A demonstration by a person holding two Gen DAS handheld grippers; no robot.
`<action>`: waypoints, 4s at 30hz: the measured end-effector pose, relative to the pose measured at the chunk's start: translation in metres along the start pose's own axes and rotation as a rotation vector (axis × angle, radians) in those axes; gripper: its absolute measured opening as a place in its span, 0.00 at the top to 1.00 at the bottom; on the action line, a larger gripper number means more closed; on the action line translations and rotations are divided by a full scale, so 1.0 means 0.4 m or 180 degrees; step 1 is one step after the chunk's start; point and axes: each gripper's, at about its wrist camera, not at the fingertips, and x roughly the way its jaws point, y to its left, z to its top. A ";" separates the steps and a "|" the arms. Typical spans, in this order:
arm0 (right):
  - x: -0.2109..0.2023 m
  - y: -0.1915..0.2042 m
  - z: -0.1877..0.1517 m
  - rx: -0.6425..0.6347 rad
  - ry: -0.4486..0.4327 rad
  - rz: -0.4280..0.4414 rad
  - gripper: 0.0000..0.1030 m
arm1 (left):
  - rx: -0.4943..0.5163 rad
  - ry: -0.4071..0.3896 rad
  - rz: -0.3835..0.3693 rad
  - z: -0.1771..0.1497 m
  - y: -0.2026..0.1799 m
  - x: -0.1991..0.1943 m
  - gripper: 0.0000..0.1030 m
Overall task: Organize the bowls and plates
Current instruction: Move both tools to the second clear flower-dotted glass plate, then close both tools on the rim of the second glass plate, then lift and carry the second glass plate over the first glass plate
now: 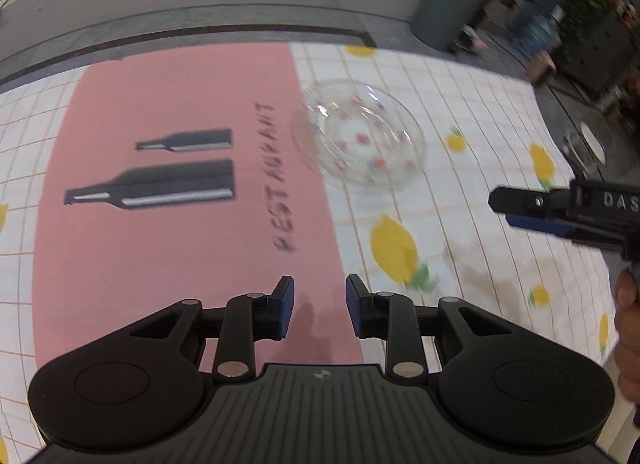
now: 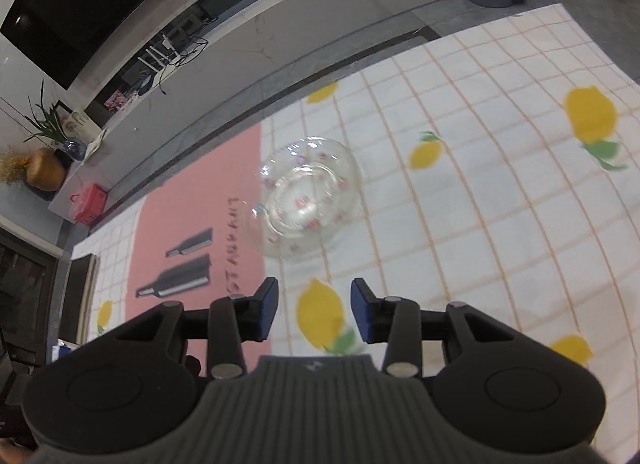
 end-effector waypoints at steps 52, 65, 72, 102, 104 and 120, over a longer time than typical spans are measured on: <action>0.280 -0.180 0.077 0.0907 -0.0600 0.0476 0.52 | -0.1285 -0.0559 -0.1019 0.175 0.157 0.297 0.68; 0.305 -0.243 0.072 0.1265 -0.0610 0.0778 0.81 | -0.1251 -0.0559 -0.0993 0.174 0.159 0.298 0.76; 0.302 -0.248 0.062 0.1287 -0.0594 0.0661 0.97 | -0.1197 -0.0500 -0.0895 0.181 0.144 0.291 0.86; 0.168 -0.265 0.086 0.1230 -0.0624 0.0729 0.97 | -0.0977 -0.0635 -0.0809 0.161 0.026 0.174 0.91; 0.146 -0.269 0.083 0.1221 -0.0648 0.0759 0.97 | -0.0965 -0.0653 -0.0815 0.155 0.011 0.157 0.91; -0.026 -0.299 0.006 0.1176 -0.0678 0.0843 0.97 | -0.0927 -0.0753 -0.0806 0.045 -0.102 0.034 0.91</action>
